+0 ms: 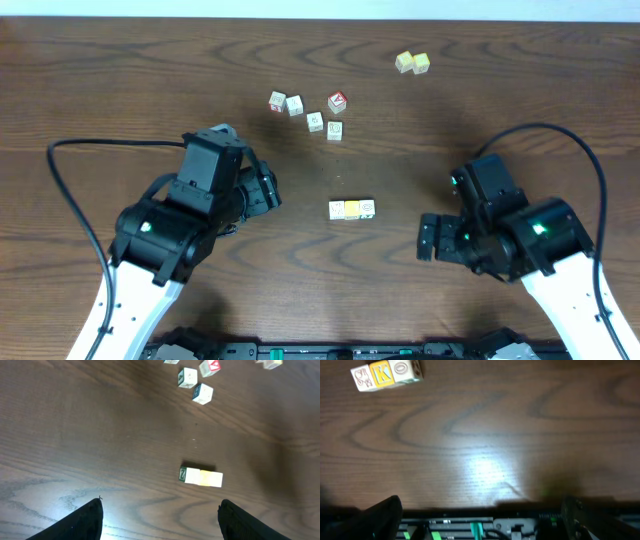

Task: Lift 3 blocks

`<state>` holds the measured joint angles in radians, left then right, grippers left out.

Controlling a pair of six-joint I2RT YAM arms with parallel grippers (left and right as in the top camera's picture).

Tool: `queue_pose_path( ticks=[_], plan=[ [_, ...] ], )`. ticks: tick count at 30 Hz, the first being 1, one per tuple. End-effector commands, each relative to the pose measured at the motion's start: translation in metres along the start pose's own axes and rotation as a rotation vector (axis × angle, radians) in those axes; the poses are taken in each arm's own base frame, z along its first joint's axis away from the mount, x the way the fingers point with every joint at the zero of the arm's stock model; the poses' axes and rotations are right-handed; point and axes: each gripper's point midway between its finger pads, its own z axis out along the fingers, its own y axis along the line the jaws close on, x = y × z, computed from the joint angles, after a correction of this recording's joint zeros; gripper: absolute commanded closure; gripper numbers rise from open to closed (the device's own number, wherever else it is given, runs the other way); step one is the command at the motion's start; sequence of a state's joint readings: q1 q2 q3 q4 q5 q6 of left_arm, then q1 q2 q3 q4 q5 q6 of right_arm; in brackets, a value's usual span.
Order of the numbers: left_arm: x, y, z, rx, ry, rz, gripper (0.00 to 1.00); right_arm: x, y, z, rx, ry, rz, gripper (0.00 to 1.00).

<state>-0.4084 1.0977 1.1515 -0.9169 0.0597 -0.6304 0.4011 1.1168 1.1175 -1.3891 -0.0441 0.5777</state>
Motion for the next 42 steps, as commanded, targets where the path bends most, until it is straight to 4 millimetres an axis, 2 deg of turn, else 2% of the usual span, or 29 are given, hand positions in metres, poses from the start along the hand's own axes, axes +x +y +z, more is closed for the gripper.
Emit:
queue_pose_path(
  ticks=[1, 12, 18, 23, 29, 32, 33, 38, 42],
  plan=[
    [-0.006, 0.001, -0.007, -0.003, -0.031, 0.005, 0.25, 0.003, -0.002, -0.008, -0.006, -0.025, 0.035, 0.01],
    [-0.005, 0.002, -0.005, -0.009, -0.024, 0.005, 0.25, 0.002, -0.002, -0.008, -0.004, -0.027, 0.035, 0.01],
    [-0.005, 0.002, -0.005, -0.009, -0.024, 0.005, 0.25, -0.013, -0.007, -0.007, 0.025, -0.103, -0.014, 0.01],
    [-0.005, 0.002, -0.005, -0.009, -0.024, 0.005, 0.25, -0.055, 0.008, -0.018, -0.151, -0.376, -0.226, 0.01],
    [-0.005, 0.002, -0.005, -0.009, -0.024, 0.005, 0.25, -0.082, -0.013, -0.045, -0.265, -0.782, -0.248, 0.01],
    [-0.005, 0.002, -0.005, -0.009, -0.024, 0.005, 0.25, -0.085, -0.023, -0.055, -0.236, -0.998, -0.300, 0.01],
    [-0.005, 0.002, -0.005, -0.009, -0.024, 0.005, 0.25, -0.084, -0.024, -0.055, -0.235, -1.020, -0.305, 0.01],
    [-0.005, 0.002, -0.005, -0.009, -0.024, 0.005, 0.25, -0.075, -0.035, -0.041, -0.219, -1.141, -0.299, 0.01],
    [-0.005, 0.002, -0.005, -0.009, -0.024, 0.005, 0.25, -0.072, -0.030, -0.037, -0.253, -1.275, -0.347, 0.01]
  ],
)
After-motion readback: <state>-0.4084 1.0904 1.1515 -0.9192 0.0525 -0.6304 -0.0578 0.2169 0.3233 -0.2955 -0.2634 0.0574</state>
